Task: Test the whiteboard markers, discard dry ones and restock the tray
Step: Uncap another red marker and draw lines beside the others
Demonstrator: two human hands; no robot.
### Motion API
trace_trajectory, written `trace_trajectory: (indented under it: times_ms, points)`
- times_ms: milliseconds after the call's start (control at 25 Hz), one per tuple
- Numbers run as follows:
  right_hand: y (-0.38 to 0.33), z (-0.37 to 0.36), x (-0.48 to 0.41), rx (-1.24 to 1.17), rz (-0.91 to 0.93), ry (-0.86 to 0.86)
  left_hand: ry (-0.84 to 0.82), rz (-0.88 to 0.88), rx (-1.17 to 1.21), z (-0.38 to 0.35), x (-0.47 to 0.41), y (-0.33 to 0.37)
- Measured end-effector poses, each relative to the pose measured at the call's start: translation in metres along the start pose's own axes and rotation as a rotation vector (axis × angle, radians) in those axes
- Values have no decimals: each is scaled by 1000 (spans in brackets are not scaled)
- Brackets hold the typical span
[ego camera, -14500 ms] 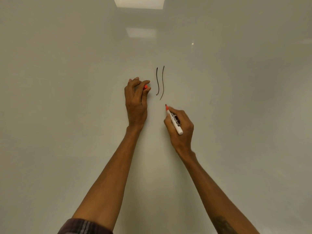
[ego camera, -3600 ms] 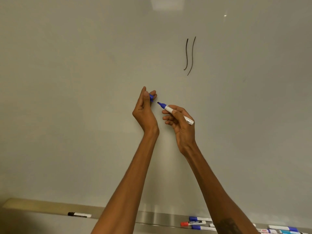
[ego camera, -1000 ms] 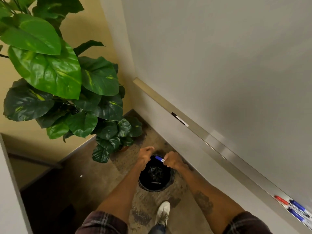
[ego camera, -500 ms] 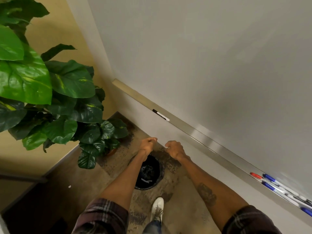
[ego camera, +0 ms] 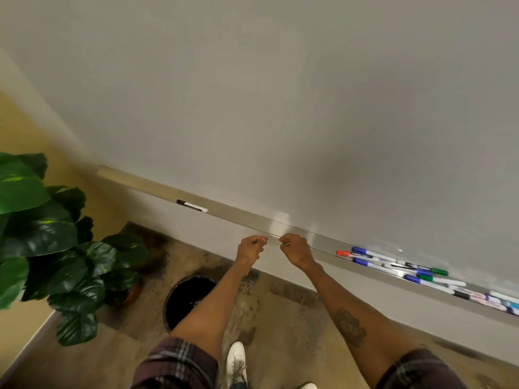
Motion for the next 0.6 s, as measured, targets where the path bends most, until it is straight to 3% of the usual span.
trace_trajectory:
  times_ms: [440,600]
  points:
    - [174,112,50,-328,-329,414,-188,-62,-112,-165,6,19]
    - [241,120,57,-464,-515,390,-214,33,-58,-210,3,11]
Point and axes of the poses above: each hand's wrist, its own x-axis away from the middle knuckle, its own z-axis out of the back of the hand, y = z × x, the point moved 5 cm from there along -x, towards the middle knuckle, and after that the axes turned 1 degree about -y, right-handed, at the moved point
